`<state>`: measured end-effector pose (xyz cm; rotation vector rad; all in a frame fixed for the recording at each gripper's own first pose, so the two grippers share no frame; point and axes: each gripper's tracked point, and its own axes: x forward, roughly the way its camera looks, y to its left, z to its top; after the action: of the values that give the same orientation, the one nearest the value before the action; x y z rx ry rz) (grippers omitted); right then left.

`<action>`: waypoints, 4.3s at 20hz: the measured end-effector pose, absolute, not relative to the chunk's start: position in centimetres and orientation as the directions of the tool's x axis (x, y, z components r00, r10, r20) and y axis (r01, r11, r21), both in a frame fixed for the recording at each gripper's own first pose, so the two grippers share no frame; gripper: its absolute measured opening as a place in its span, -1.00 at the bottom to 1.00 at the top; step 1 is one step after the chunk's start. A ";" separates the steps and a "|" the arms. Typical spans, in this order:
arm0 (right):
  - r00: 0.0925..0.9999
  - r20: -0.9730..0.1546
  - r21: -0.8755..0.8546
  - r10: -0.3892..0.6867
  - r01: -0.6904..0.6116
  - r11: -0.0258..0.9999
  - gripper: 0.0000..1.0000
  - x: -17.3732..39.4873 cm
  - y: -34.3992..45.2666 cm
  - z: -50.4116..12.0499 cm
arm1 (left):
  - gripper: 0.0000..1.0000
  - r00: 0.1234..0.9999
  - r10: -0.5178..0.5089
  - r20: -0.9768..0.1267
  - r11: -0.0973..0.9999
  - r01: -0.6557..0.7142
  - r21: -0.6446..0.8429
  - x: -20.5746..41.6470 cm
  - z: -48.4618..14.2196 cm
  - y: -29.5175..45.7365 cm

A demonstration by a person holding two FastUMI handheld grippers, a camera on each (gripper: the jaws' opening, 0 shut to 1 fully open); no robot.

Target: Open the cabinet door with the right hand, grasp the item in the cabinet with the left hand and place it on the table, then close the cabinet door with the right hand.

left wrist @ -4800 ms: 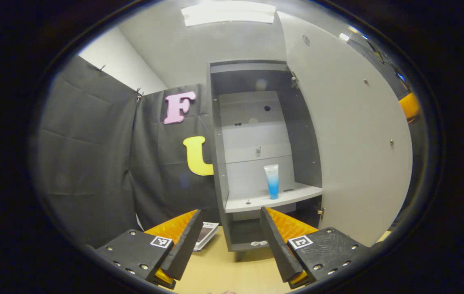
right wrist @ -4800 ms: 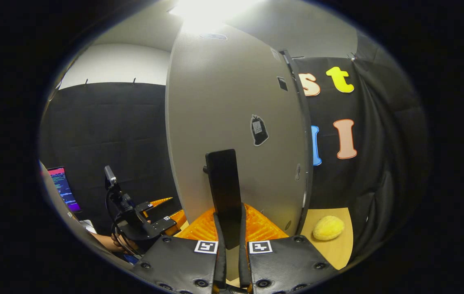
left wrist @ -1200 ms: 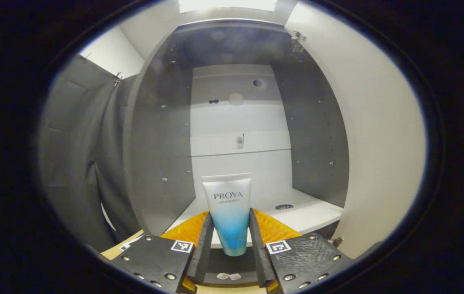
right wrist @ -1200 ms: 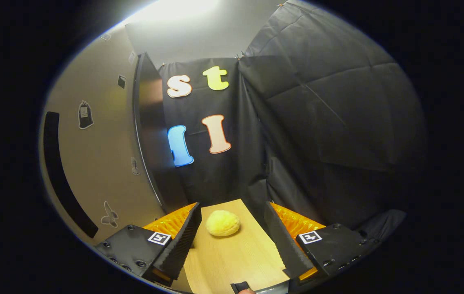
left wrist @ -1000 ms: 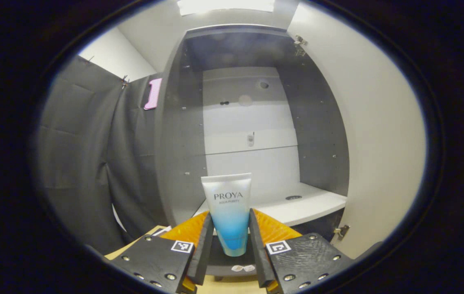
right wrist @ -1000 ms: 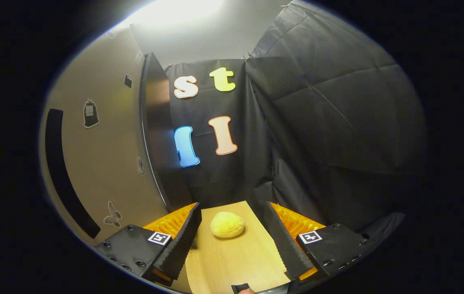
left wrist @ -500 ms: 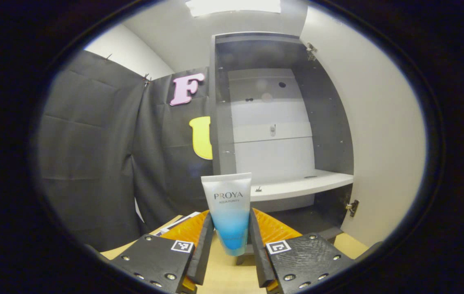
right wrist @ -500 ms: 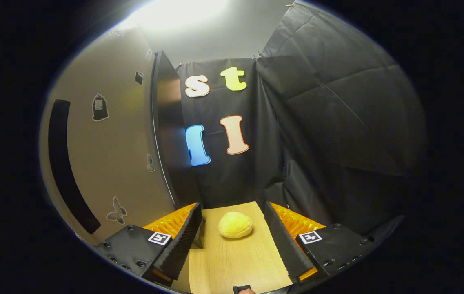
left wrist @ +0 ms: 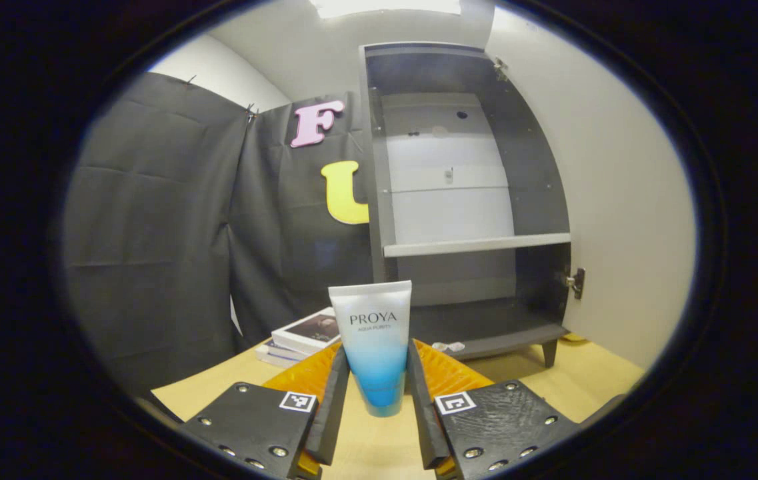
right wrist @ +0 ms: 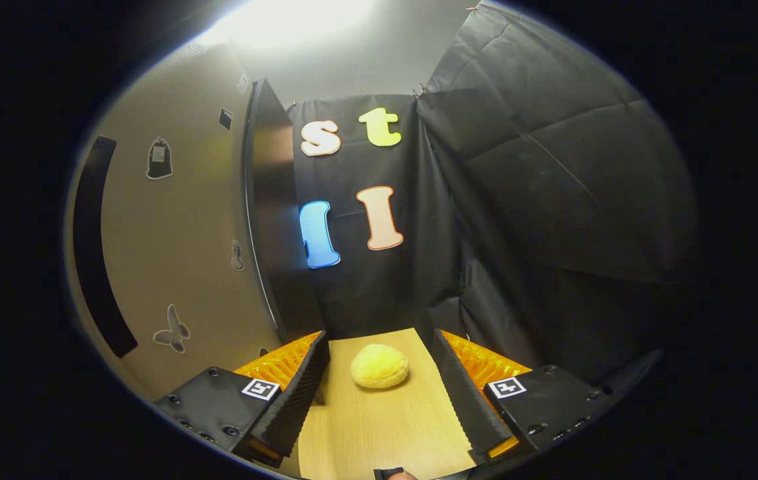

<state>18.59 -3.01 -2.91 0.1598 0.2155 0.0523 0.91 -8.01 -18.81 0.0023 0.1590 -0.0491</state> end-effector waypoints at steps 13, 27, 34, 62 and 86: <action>0.959 -0.273 0.101 0.074 -0.048 0.994 0.95 18.4 -1.6 -5.0 | 0.07 0.945 -0.055 -0.321 0.998 0.049 -0.025 -4.1 -31.8 -7.4; 0.956 -0.277 0.070 0.098 -0.081 0.994 0.95 18.1 -0.2 -5.2 | 0.00 0.933 -0.035 -0.358 0.999 0.026 -0.030 -6.9 -34.1 -7.9; 0.958 -0.269 0.102 0.102 -0.077 0.992 0.95 17.9 -1.1 -5.0 | 0.68 0.930 -0.024 -0.366 1.000 0.018 -0.018 -7.5 -32.3 -8.3; 0.990 -0.133 0.044 0.054 -0.049 0.998 0.77 12.6 3.0 5.9 | 0.67 0.993 -0.013 -0.114 0.999 0.016 0.029 -2.2 -2.6 2.2; 0.980 -0.142 0.086 0.138 -0.127 0.988 0.78 11.2 16.5 6.0 | 0.68 0.992 -0.035 -0.117 0.999 0.032 -0.031 0.6 -5.5 12.0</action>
<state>11.24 16.48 6.05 0.0764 0.1479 0.1334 0.57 12.02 -5.52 -0.0291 0.1180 -0.0334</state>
